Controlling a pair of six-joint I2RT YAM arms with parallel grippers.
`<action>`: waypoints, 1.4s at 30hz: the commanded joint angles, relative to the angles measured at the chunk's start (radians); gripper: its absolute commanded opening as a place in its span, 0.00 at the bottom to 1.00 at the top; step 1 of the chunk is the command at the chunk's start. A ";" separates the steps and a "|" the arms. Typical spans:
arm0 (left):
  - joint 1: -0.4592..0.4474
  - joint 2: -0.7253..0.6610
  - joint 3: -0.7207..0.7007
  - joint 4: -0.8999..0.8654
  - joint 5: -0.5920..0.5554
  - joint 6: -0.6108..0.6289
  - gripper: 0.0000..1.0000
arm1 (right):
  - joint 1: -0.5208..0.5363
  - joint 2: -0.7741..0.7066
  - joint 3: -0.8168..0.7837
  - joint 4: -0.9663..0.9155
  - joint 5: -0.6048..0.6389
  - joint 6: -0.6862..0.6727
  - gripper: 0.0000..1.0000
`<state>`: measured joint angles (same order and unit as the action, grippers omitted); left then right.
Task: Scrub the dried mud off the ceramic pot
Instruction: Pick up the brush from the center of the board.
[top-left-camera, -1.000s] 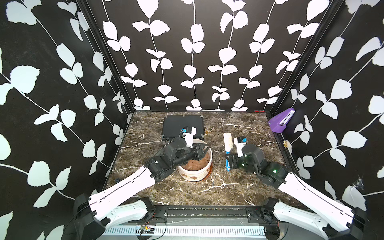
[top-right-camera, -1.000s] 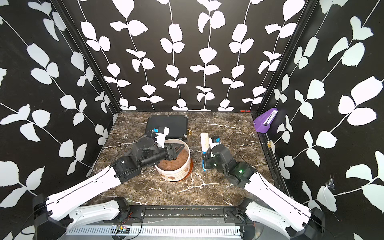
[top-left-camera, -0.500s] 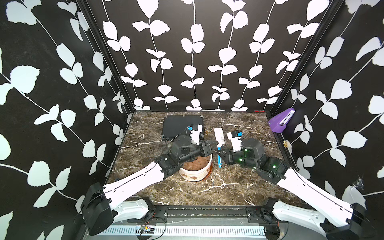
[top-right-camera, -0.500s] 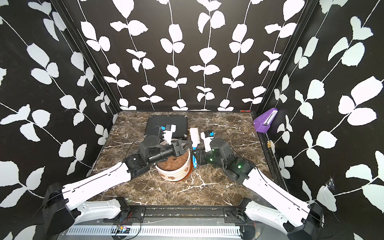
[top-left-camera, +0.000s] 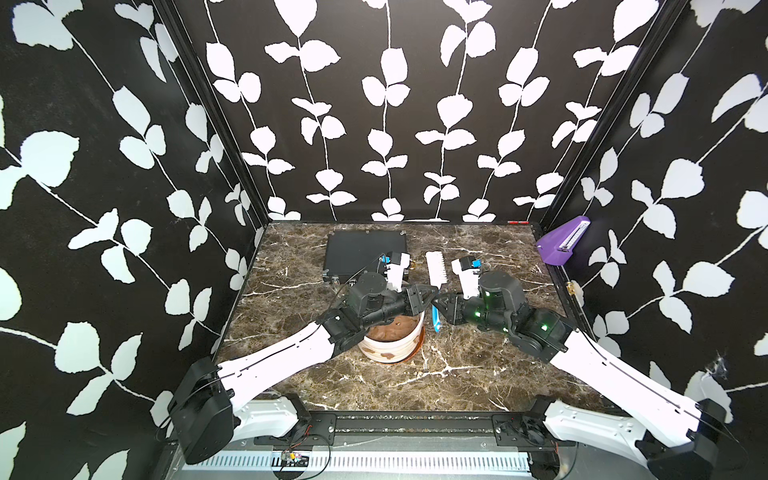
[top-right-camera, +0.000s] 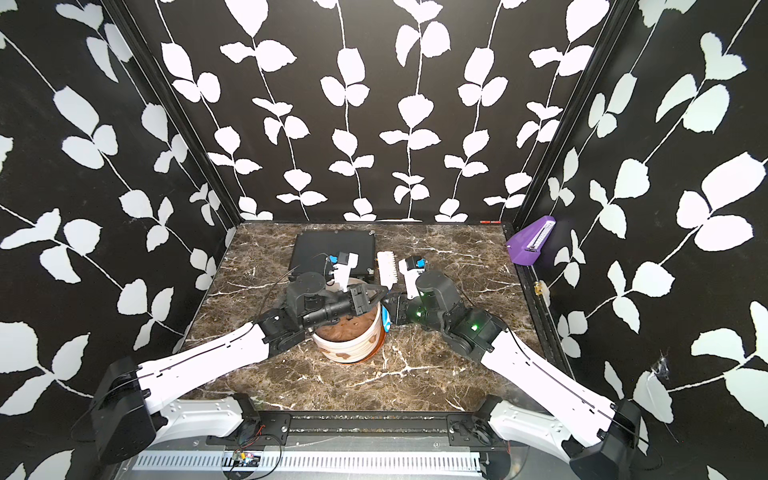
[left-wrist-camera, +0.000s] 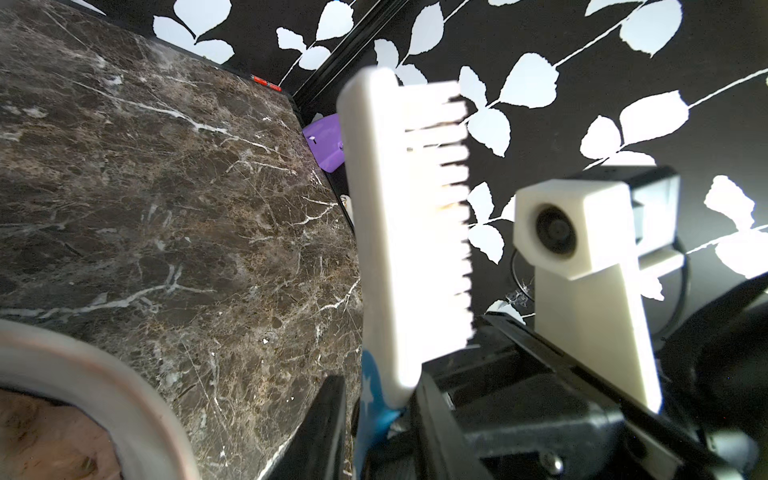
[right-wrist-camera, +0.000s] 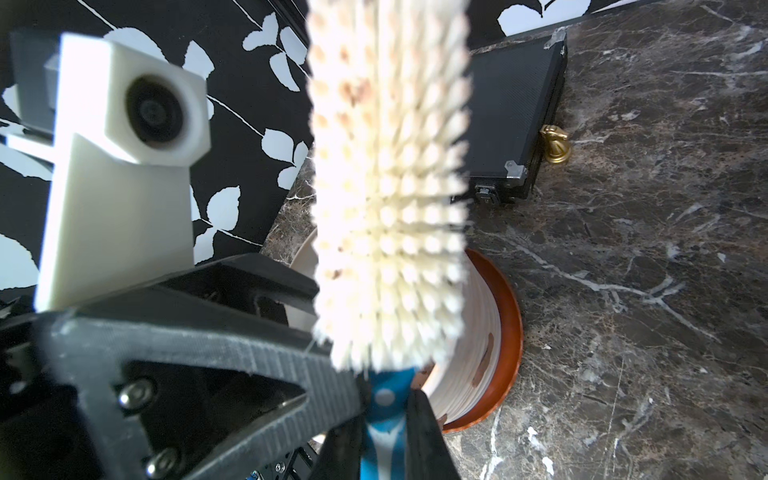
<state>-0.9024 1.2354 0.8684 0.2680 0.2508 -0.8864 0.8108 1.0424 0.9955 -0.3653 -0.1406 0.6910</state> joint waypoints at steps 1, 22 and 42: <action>-0.006 0.013 0.013 0.018 0.037 -0.004 0.27 | 0.005 0.000 0.032 0.054 -0.014 -0.010 0.00; -0.003 -0.080 -0.075 0.365 0.100 0.008 0.00 | -0.144 -0.114 -0.165 0.246 -0.485 0.021 0.95; 0.060 -0.002 -0.253 1.042 0.230 -0.188 0.00 | -0.186 -0.172 -0.312 0.654 -0.685 0.221 0.53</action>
<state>-0.8455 1.2877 0.6228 1.2266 0.4820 -1.0912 0.6285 0.8852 0.6724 0.2687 -0.8165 0.9260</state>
